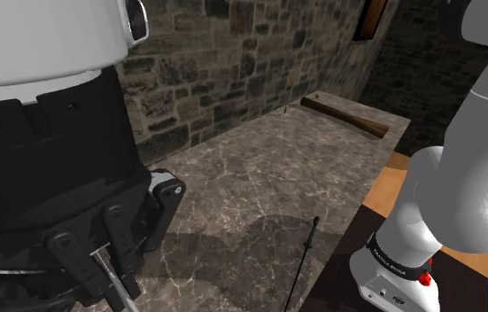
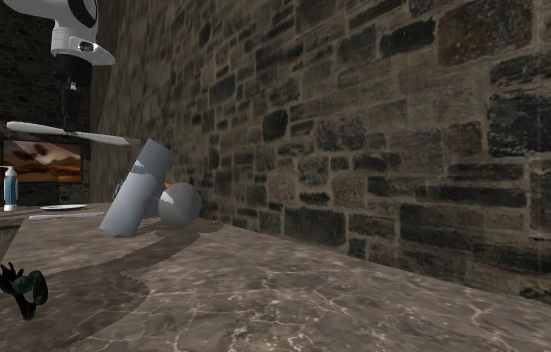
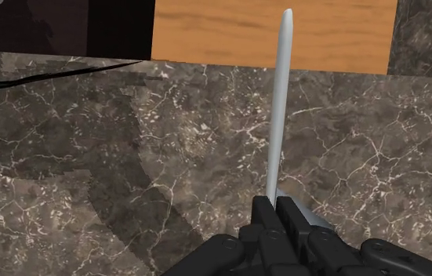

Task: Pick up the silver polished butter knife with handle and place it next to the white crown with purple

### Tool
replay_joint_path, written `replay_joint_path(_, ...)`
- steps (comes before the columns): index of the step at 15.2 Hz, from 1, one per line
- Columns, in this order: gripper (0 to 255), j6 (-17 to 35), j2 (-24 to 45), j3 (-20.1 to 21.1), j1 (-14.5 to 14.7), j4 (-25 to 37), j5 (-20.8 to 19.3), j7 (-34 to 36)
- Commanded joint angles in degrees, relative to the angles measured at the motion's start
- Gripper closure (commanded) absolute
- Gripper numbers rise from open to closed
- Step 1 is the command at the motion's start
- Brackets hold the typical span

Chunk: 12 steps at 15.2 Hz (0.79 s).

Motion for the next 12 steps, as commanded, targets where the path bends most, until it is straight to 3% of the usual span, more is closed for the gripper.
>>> replay_joint_path(1,255,1.8,-0.5,-0.1,-0.2,-2.1,0.4,-0.3)
replay_joint_path(12,255,10.2,-0.5,-0.2,-0.4,-10.6,0.4,-0.6)
